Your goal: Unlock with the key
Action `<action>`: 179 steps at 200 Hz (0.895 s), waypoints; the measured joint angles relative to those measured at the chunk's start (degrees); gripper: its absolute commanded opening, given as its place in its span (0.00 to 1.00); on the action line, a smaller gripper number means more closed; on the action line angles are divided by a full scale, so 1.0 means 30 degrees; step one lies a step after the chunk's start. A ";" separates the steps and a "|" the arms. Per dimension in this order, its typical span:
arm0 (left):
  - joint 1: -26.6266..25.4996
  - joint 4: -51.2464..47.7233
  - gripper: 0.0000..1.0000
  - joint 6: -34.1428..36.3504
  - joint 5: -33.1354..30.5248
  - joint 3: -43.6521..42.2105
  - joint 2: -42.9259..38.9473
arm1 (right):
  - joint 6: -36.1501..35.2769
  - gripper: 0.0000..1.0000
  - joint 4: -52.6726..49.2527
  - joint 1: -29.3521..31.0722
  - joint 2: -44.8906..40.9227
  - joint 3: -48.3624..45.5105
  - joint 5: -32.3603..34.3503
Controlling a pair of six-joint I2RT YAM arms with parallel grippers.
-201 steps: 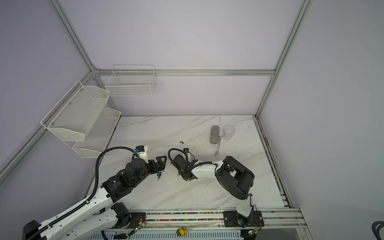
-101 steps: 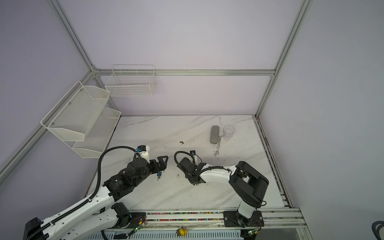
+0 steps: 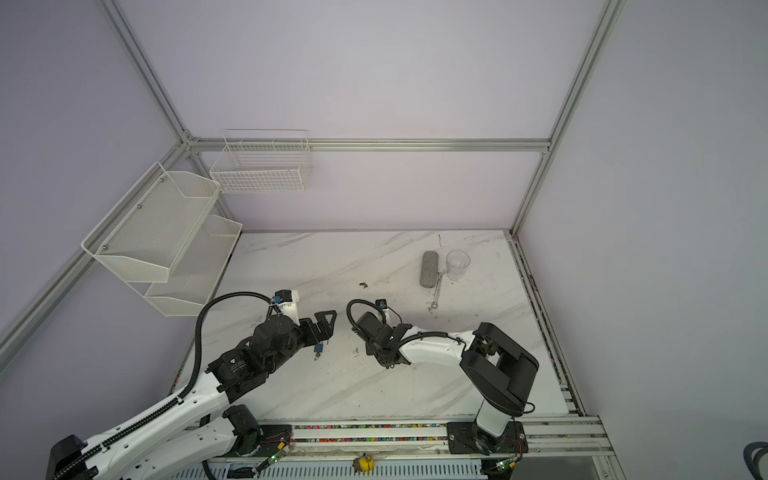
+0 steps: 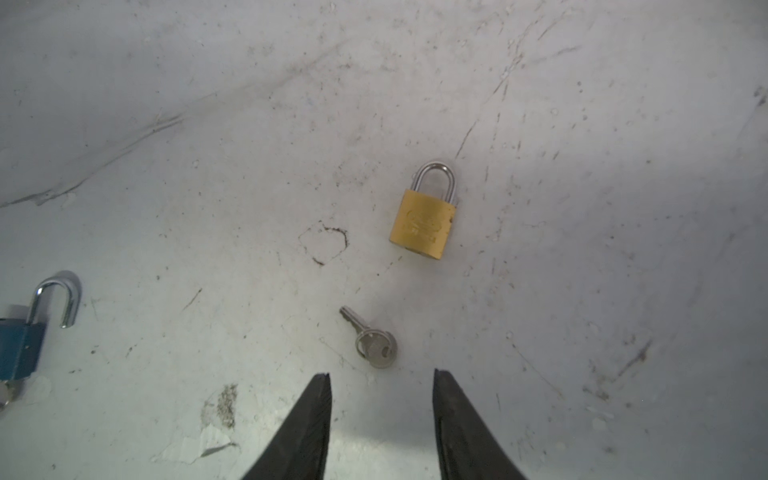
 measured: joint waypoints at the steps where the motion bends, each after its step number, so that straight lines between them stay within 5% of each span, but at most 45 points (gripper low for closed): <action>1: 0.0000 0.0000 1.00 0.0000 0.0000 0.0000 -0.0007 | 0.0000 0.44 0.0015 0.0000 0.0058 0.0015 0.0007; 179: 0.0000 -0.0372 1.00 -0.0350 -0.0852 -0.0313 -0.1151 | -0.0393 0.33 0.0393 0.0000 0.2025 0.0794 0.0627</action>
